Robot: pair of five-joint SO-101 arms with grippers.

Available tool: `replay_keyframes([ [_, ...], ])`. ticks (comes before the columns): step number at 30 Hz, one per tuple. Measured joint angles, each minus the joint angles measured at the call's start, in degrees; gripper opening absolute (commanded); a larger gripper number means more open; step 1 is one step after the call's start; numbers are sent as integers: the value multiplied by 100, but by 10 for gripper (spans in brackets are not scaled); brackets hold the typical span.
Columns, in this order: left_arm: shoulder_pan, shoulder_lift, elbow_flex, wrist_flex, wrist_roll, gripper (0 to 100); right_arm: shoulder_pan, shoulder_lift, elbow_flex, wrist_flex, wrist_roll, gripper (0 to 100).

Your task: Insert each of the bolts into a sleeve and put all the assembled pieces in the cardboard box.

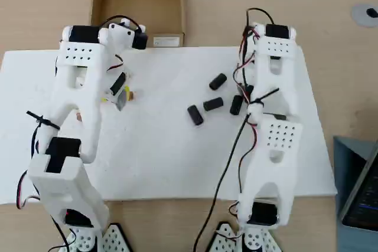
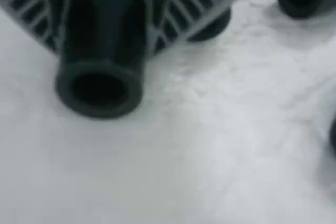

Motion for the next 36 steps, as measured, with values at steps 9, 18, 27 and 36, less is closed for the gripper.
replay_keyframes([
  [9,0,0,0,0,0,157,0,-18,0,18,0,10],
  [18,0,0,0,0,0,156,-35,-1213,18,18,255,10],
  [27,0,0,-105,-9,-53,157,229,-3042,1029,18,475,10],
  [36,0,88,-229,-237,-1705,157,835,-4229,2655,18,668,10],
])
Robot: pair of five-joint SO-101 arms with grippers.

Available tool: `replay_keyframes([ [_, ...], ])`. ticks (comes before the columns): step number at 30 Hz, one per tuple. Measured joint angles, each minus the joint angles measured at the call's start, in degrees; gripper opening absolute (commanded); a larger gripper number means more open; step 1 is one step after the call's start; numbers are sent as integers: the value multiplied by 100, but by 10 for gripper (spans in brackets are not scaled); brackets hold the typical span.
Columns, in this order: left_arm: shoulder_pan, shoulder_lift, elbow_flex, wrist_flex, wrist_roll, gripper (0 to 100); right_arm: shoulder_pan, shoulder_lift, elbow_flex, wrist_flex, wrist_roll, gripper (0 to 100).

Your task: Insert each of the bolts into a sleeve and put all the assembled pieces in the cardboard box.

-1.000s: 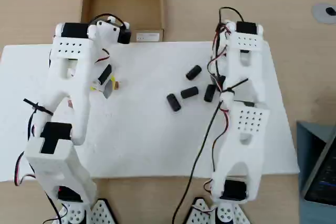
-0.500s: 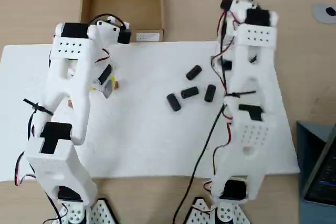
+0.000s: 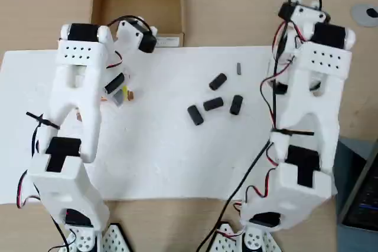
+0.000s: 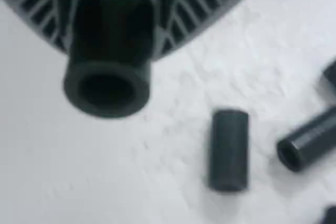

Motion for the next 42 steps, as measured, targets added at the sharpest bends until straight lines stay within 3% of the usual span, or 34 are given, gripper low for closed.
replay_keyframes([
  [12,-176,844,0,-695,-1257,157,167,-316,721,-273,9,10],
  [31,-246,1424,9,-1697,-1609,157,167,-316,721,-273,9,10],
  [42,-62,1618,-9,-1741,-1609,157,167,-316,721,-273,9,10],
])
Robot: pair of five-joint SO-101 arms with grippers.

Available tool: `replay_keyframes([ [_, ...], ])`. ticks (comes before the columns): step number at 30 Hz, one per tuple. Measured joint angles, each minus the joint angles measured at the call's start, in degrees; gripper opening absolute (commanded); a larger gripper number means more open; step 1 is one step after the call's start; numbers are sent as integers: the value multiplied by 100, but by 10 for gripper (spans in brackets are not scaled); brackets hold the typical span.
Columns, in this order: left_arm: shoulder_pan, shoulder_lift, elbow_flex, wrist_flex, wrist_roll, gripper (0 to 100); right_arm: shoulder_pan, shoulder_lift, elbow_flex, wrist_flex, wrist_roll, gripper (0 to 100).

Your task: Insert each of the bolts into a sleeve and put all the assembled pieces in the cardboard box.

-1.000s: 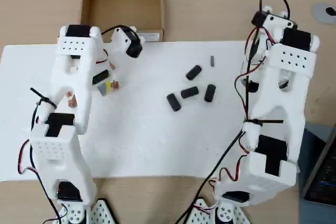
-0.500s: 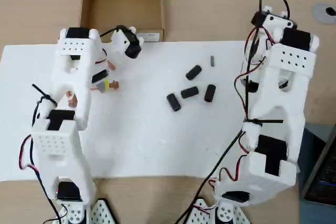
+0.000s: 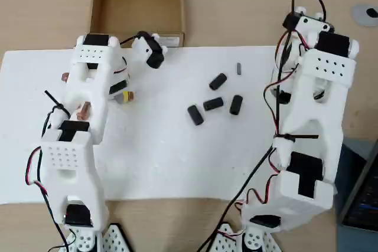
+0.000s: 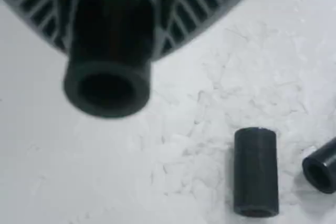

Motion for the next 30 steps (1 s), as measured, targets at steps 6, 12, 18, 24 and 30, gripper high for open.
replay_keyframes([
  [6,35,141,-44,26,-18,34,0,0,0,0,0,10],
  [12,141,255,0,88,0,4,0,0,0,0,0,10],
  [18,167,325,-202,413,264,6,0,0,-26,202,0,10],
  [24,422,369,-985,1530,826,6,0,-246,-193,273,0,10],
  [30,703,-9,-1697,2040,2295,4,-193,-1222,-202,273,185,10],
])
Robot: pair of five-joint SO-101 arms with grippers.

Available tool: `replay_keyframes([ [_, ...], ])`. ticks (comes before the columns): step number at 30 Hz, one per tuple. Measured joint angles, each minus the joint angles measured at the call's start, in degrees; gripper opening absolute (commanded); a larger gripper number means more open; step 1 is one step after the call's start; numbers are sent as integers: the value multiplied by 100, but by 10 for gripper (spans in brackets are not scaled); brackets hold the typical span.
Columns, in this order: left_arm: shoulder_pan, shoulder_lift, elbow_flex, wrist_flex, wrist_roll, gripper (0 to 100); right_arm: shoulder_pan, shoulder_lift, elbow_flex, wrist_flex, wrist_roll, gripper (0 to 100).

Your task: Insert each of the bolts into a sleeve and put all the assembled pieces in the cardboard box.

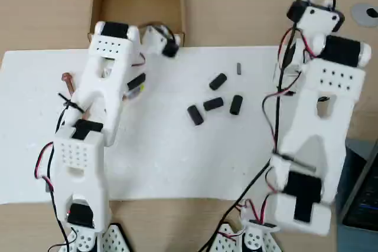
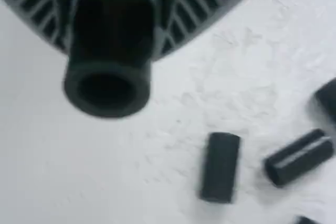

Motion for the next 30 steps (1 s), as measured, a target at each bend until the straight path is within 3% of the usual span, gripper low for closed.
replay_keyframes([
  [5,255,-782,-88,35,1468,3,-70,-835,141,0,264,10],
  [11,624,-2013,176,53,2321,3,-70,-1890,949,0,527,10],
  [22,1143,-4809,2295,26,4088,3,-70,-3991,2787,-149,352,9],
  [30,958,-6822,4378,-958,4668,3,-79,-5055,4281,-905,316,9],
])
